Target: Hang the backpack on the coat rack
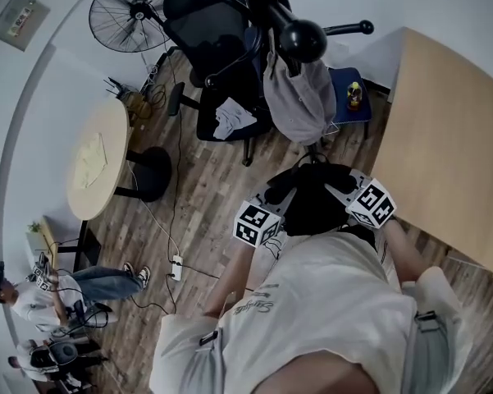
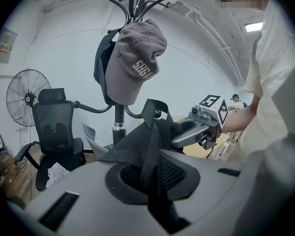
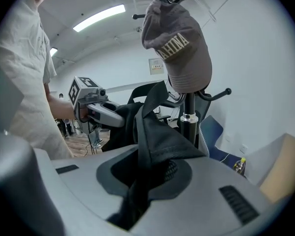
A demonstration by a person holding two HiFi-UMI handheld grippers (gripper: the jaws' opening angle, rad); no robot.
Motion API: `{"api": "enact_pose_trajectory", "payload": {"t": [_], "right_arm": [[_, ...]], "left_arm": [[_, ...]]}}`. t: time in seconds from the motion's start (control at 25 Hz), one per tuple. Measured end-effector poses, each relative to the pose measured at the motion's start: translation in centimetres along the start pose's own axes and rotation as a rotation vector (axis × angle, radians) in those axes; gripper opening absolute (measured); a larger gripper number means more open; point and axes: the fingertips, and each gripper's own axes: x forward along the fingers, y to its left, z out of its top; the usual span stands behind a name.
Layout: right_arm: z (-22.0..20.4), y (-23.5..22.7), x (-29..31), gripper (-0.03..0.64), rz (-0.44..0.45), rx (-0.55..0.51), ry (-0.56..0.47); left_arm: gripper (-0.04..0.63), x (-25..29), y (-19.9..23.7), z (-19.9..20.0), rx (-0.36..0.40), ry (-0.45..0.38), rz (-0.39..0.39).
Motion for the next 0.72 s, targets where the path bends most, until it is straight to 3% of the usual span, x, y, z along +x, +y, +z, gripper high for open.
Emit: {"api": "enact_pose_trajectory", "payload": {"t": [0.72], "right_arm": [[-5.0, -5.4, 4.3, 0.048, 0.115, 0.163, 0.106]], "left_arm": [[0.043, 5.6, 4.1, -4.0, -0.049, 0.161, 0.003]]}}
